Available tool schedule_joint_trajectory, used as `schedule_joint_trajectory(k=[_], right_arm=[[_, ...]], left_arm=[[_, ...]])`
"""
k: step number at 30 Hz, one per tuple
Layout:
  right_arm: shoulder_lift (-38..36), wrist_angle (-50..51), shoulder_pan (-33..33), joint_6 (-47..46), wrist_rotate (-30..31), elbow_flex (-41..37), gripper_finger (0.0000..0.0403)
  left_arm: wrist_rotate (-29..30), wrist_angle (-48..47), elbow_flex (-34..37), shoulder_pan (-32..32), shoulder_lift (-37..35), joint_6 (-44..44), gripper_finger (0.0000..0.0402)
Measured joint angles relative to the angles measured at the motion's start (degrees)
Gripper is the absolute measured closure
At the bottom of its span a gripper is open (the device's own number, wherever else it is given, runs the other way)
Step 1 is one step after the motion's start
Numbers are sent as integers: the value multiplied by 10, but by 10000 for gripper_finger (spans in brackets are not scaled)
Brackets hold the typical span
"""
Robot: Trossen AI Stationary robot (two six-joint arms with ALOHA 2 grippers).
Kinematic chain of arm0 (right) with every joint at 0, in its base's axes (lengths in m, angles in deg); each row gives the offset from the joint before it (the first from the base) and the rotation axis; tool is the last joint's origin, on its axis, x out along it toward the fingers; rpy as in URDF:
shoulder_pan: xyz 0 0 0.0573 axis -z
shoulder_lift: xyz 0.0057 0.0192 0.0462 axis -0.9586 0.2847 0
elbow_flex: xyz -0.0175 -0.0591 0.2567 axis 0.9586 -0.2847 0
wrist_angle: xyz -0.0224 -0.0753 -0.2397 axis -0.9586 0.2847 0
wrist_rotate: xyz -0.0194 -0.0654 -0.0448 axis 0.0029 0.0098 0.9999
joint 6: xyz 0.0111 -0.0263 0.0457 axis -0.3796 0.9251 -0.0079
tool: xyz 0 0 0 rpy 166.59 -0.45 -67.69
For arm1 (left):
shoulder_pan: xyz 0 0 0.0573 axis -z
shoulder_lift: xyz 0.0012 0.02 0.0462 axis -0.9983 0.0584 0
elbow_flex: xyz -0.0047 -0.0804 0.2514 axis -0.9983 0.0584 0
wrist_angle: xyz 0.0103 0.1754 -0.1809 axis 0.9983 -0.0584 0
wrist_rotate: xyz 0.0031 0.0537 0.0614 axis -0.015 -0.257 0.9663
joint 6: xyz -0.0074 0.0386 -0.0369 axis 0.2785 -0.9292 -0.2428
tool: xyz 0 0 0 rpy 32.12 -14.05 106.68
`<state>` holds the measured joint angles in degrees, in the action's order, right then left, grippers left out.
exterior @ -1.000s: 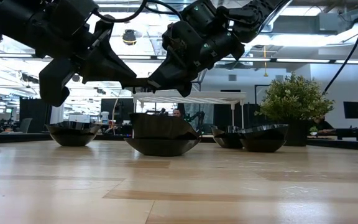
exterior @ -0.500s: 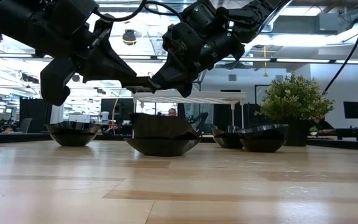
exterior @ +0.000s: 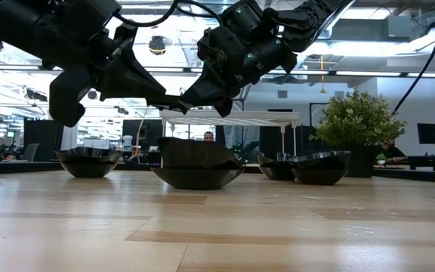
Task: Pick & Place Mini shaped plates
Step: Stack the black square plate on top of the black square plate on the shelf
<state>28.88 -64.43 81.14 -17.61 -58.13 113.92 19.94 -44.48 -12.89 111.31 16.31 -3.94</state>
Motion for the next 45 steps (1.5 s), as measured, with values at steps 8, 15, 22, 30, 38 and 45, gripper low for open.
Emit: schedule_joint_trajectory(k=[8, 15, 22, 30, 38, 45], right_arm=[[-7, 9, 0, 0, -2, 0, 402], [-33, 48, 3, 2, 1, -1, 403], [-80, 107, 6, 4, 47, 0, 403], [-162, 185, 5, 15, 135, 0, 403], [-272, 263, 21, -42, 301, 0, 403], [-343, 330, 72, -115, 401, -1, 403]], left_arm=[[1, 0, 0, 0, 0, 22, 338], [3, 2, 0, 0, 0, 50, 286], [7, 13, 0, 2, -23, 68, 270], [14, 14, 0, -3, -109, 159, 277], [13, 14, 0, -37, -152, 350, 286], [13, 13, 0, -59, -129, 442, 286]])
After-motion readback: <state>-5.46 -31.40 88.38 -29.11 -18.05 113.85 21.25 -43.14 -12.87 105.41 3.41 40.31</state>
